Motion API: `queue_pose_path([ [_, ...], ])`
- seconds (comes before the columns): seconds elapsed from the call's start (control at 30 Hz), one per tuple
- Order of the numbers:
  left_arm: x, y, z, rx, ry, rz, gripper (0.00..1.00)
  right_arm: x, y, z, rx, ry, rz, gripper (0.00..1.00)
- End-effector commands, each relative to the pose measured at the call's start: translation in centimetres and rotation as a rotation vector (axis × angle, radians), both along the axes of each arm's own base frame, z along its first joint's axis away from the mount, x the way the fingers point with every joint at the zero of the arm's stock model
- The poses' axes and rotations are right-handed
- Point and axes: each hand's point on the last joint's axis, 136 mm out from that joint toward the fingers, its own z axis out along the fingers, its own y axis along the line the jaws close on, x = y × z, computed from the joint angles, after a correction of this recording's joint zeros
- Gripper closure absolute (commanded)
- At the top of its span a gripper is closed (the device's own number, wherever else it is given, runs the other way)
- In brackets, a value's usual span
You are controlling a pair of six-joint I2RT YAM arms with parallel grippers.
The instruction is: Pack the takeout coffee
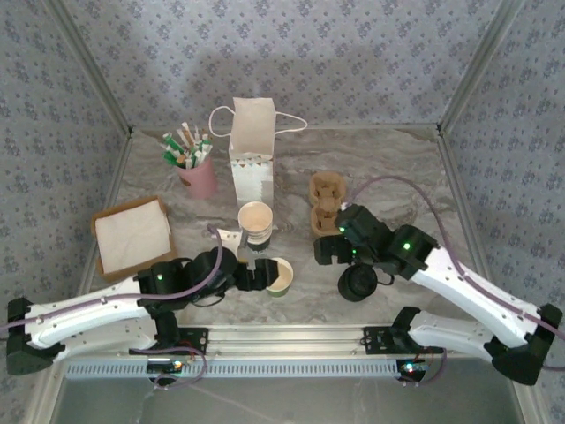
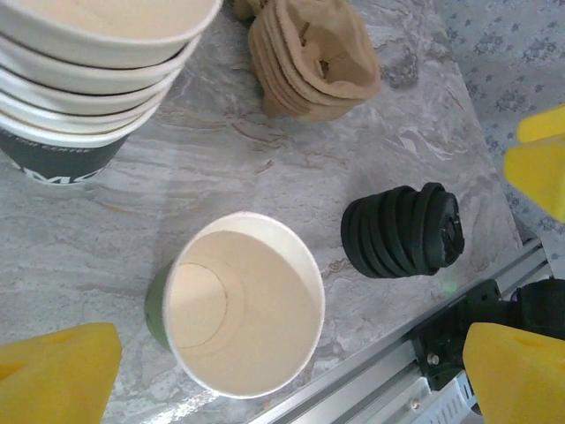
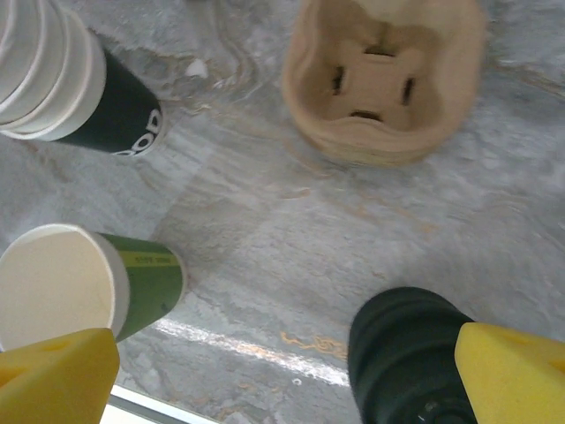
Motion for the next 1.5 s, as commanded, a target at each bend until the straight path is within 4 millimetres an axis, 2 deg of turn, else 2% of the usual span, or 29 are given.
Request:
queue_pose_path([
  [0.0, -0.3, -0.9, 0.9, 0.039, -0.038, -0.044, 0.01, -1.1, -4.0, -1.4, -0.063, 0.039, -0.115, 0.0],
  [0.17, -0.9, -2.7, 1.1, 0.08, -0.059, -0.095, 0.0, -1.9, -6.4, -3.5, -0.044, 0.121, -0.227, 0.0],
  [0.43, -1.0, -4.2, 0.7, 0.11, -0.057, -0.13, 0.0, -2.8, -6.5, -5.9, 0.013, 0.188, -0.22, 0.0],
  [0.67, -1.0, -3.9, 0.6, 0.105, -0.062, -0.125, 0.01, -3.8, -7.0, -7.6, 0.028, 0.212, -0.235, 0.07],
  [0.93, -1.1, -3.5, 0.2, 0.103, -0.06, -0.119, 0.01, -3.5, -7.1, -9.1, 0.064, 0.195, -0.294, 0.13],
  [1.17, -1.1, -2.8, 0.2, 0.087, -0.062, -0.103, 0.0, -3.3, -6.4, -9.5, 0.097, 0.198, -0.283, 0.14],
  [1.47, -1.0, -2.3, 0.1, 0.083, -0.068, -0.093, 0.01, -3.6, -6.8, -10.8, 0.069, 0.232, -0.308, 0.14],
])
